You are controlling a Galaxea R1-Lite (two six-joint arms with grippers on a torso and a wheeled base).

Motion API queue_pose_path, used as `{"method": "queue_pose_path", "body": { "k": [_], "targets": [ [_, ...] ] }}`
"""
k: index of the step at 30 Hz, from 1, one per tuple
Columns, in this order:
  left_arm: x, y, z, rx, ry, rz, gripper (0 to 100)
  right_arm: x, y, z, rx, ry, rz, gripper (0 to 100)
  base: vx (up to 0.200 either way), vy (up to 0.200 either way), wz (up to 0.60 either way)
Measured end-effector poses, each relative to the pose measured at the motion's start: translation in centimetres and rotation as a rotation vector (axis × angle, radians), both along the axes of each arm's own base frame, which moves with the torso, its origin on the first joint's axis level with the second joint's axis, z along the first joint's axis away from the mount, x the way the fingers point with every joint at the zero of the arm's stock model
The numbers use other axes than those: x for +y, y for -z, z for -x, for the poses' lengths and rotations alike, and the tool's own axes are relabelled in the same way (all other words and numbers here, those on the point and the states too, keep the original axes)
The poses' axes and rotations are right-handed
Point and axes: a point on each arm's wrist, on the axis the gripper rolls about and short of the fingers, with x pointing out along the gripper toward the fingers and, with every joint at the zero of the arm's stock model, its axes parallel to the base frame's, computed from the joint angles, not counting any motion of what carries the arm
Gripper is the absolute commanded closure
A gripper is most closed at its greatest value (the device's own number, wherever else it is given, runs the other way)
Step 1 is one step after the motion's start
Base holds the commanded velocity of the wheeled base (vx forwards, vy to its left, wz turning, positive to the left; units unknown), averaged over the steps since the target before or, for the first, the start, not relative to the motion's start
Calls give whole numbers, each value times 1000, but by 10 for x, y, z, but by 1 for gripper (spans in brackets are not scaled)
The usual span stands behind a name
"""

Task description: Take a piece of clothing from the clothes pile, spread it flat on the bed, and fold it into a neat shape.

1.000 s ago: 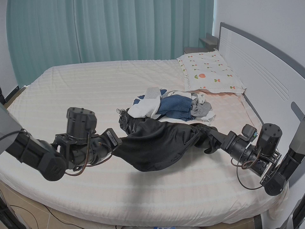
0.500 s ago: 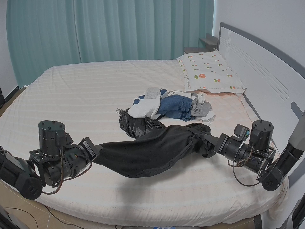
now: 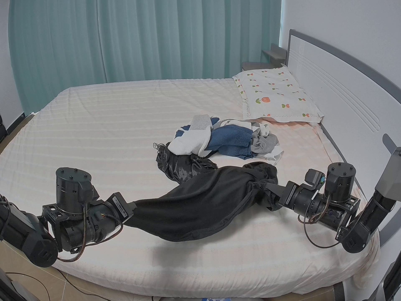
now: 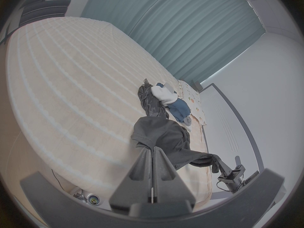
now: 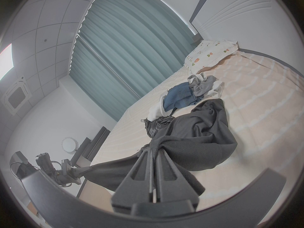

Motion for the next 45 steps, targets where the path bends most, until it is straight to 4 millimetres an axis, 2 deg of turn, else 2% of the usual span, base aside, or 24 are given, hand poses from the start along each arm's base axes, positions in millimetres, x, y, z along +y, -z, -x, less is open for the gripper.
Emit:
{"method": "queue_pose_path", "body": {
  "k": [17,26,38,45],
  "targets": [
    [2,3,1,20,-5,-10,100,1,1,7,10,-11,6,100,-24,200,0],
    [5,1,-2,10,-21,-4,100,2,-1,9,7,-19,5,100,0,0,0],
    [4,6,6,31,2,-15,100,3,0,12,11,-27,7,100,0,0,0],
    [4,6,7,31,3,-16,100,3,1,12,15,-26,9,100,-171,86,0]
  ]
}}
